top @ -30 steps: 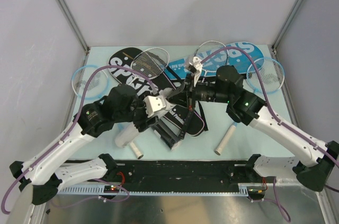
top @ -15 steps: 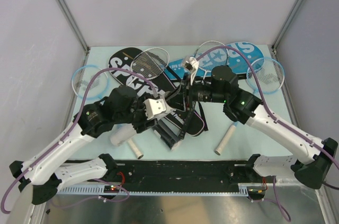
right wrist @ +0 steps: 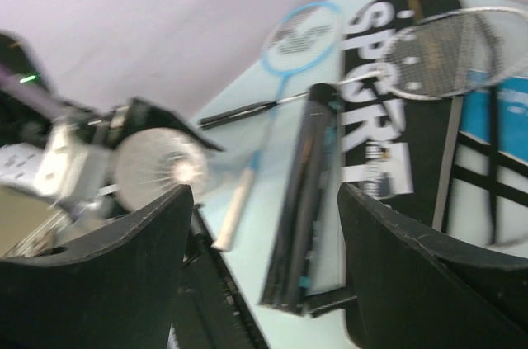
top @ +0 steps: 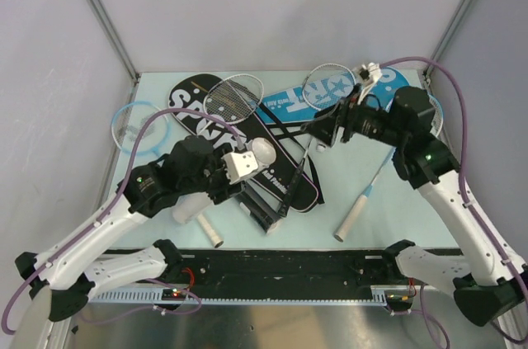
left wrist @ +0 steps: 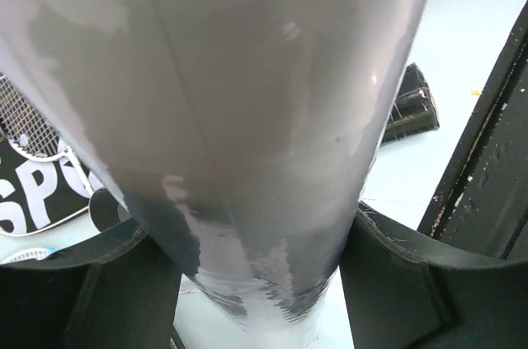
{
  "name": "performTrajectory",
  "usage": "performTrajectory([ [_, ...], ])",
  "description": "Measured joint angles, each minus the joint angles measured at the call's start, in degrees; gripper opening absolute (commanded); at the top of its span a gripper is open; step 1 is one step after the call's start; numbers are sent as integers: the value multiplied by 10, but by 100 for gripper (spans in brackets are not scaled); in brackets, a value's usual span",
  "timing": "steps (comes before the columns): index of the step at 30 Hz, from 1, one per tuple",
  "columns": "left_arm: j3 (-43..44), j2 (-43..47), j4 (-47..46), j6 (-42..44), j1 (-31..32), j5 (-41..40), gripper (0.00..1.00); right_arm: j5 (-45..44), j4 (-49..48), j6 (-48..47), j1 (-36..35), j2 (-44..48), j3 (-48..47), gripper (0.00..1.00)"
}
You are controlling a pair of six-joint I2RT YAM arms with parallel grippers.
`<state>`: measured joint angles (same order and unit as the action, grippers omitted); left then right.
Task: Pack up the badminton gear
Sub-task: Place the shuttlecock at the shuttle tube, then pick up the shuttlecock at the center of the board.
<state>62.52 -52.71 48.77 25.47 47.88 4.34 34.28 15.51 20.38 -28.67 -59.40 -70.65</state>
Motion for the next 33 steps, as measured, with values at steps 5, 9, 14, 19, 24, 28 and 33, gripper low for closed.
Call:
performTrajectory([
  [5, 0, 25, -3, 0, 0, -10, 38, -1, 4, -56, 107, -49, 4, 74],
  [9, 0, 53, -3, -1, 0, -5, 39, 0, 7, -99, 154, -133, 11, 74],
  [14, 0, 68, -3, -5, 0, 17, 39, 11, 17, -154, 193, -255, 14, 71],
  [19, 0, 66, -2, -6, 0, 23, 40, 20, 35, -193, 226, -364, 0, 71],
  [24, 1, 66, -2, -9, 0, 23, 40, 28, 46, -221, 249, -461, -51, 73],
  [28, 1, 66, -2, -10, 0, 23, 41, 33, 54, -238, 256, -527, -103, 73],
  [33, 1, 66, -2, -10, 0, 19, 41, 54, 90, -261, 257, -585, -163, 65],
])
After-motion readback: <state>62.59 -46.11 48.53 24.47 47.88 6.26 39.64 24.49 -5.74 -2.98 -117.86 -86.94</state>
